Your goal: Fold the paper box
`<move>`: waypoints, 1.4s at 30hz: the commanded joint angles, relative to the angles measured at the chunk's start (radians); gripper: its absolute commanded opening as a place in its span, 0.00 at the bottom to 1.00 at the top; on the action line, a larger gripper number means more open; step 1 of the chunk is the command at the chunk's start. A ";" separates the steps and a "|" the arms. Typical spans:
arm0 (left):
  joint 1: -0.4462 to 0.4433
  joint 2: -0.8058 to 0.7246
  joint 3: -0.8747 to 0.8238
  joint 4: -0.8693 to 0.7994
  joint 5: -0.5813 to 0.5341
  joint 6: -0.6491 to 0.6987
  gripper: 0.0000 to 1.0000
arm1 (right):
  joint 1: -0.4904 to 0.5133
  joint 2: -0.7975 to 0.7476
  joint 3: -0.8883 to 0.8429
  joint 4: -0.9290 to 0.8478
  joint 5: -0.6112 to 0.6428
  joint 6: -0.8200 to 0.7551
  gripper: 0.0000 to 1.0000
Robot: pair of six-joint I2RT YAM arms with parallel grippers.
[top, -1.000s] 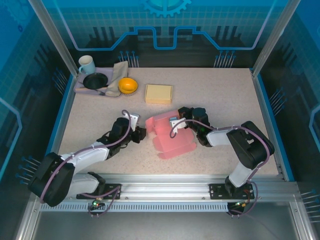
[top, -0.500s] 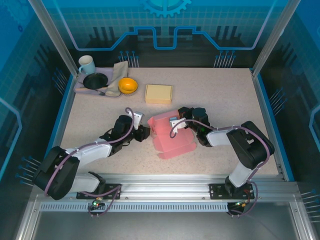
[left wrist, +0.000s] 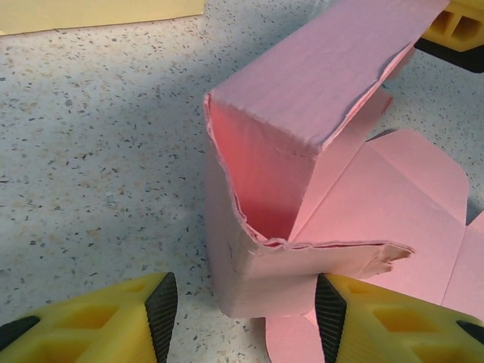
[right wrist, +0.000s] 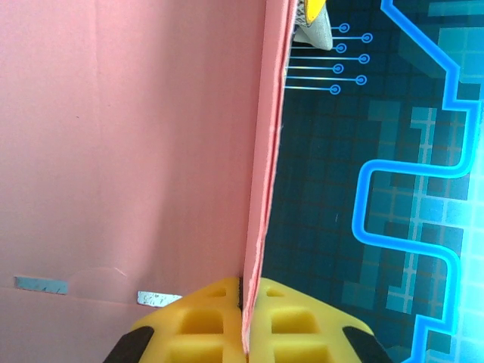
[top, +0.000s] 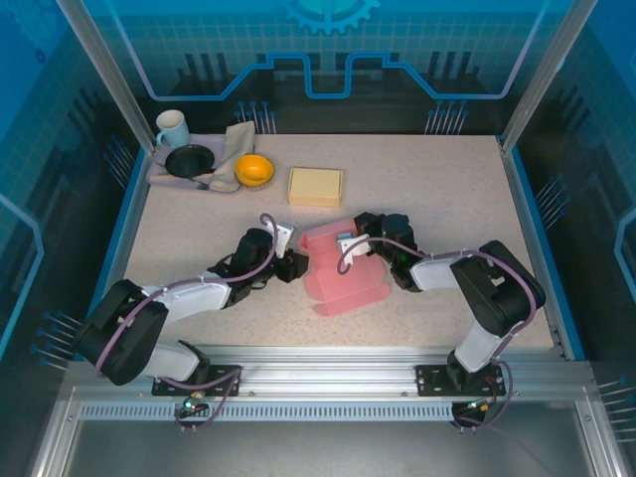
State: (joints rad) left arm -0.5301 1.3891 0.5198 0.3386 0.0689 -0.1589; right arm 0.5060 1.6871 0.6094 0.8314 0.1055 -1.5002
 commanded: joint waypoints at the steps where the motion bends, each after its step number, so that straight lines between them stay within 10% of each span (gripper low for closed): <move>1: -0.024 0.028 0.041 0.036 0.015 -0.018 0.55 | 0.014 -0.005 -0.008 0.008 0.018 0.014 0.00; 42: -0.095 0.258 0.234 -0.085 -0.258 -0.034 0.54 | 0.062 -0.073 -0.059 -0.047 0.097 -0.009 0.00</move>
State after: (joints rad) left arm -0.6163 1.6268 0.7200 0.2974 -0.1081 -0.1844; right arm 0.5442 1.6321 0.5663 0.8120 0.2024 -1.5120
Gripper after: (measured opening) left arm 0.541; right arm 0.045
